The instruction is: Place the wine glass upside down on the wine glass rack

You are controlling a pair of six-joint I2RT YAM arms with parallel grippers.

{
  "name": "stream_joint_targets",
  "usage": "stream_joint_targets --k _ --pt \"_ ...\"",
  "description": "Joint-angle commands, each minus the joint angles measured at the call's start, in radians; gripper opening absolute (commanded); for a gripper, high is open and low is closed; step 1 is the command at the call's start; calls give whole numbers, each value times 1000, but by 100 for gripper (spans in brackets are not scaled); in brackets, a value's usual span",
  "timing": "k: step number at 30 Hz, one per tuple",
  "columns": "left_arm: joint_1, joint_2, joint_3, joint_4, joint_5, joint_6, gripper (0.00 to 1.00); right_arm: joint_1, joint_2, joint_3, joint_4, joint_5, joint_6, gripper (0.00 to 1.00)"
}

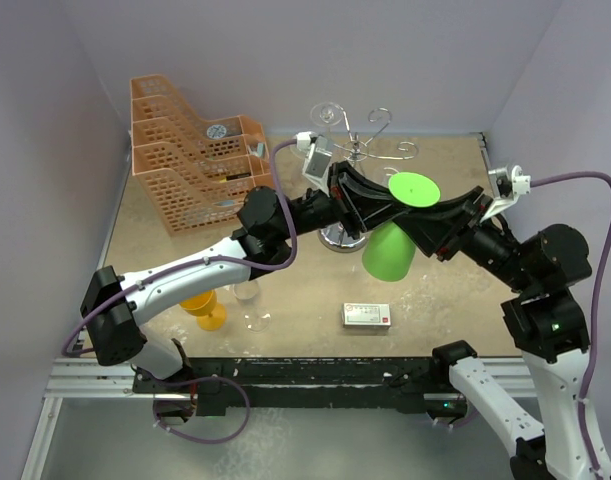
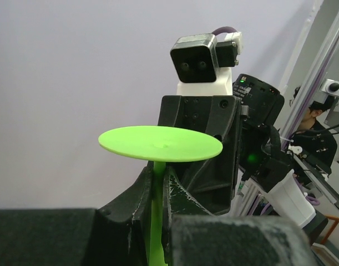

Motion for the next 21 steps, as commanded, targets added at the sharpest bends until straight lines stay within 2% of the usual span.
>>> stream_joint_targets --k 1,3,5,10,15,21 --pt "-38 -23 5 155 89 -82 0 -1 56 -48 65 -52 14 35" --pt "-39 -23 4 165 91 -92 0 -1 54 -58 84 -65 17 35" --pt "-39 -23 3 175 92 -101 0 -1 51 -61 93 -68 21 30" --pt "-40 -28 1 179 93 -103 0 -1 39 -59 89 -14 8 1" --pt "-40 -31 -1 175 84 -102 0 -1 14 -64 89 61 -20 0" --pt "-40 -38 -1 157 80 -97 4 -1 -13 -85 133 73 -42 0"
